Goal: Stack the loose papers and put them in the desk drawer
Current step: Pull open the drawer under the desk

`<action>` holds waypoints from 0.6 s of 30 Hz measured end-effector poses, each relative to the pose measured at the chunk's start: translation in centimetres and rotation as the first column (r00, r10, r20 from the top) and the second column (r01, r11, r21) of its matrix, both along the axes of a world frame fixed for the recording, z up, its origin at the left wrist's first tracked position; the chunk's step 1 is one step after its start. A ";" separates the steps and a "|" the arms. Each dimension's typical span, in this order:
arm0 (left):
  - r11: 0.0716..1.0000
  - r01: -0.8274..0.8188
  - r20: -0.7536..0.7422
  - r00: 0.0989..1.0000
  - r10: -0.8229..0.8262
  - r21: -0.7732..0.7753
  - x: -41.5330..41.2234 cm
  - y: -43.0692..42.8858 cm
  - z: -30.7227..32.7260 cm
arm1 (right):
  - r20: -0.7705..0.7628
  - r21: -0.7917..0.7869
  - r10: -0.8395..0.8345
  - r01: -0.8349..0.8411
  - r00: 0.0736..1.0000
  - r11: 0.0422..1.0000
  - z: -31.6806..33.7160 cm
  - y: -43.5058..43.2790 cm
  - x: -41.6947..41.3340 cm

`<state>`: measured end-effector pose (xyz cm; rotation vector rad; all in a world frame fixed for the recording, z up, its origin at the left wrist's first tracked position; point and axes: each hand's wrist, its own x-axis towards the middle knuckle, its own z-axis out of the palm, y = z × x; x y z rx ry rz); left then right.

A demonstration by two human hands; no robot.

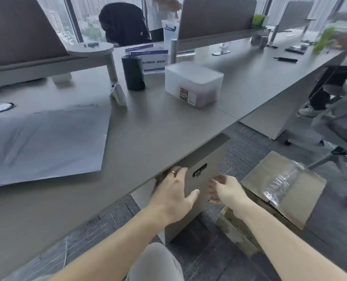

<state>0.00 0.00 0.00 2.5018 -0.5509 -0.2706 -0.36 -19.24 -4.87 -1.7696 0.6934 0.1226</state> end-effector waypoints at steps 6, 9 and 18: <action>0.944 -0.002 0.057 0.998 -0.017 0.329 2.6 -0.7 -2.3 | -0.121 0.192 -0.060 0.083 0.991 0.978 -1.6 1.0 5.3; 0.927 0.003 0.120 0.991 -0.052 0.376 2.5 -1.1 -3.0 | -0.166 0.233 -0.071 0.109 0.983 0.966 -2.4 1.0 6.8; 0.881 -0.005 0.135 0.989 -0.066 0.473 1.3 -2.2 -3.0 | -0.085 0.303 -0.099 0.121 0.991 0.945 -5.3 1.2 7.0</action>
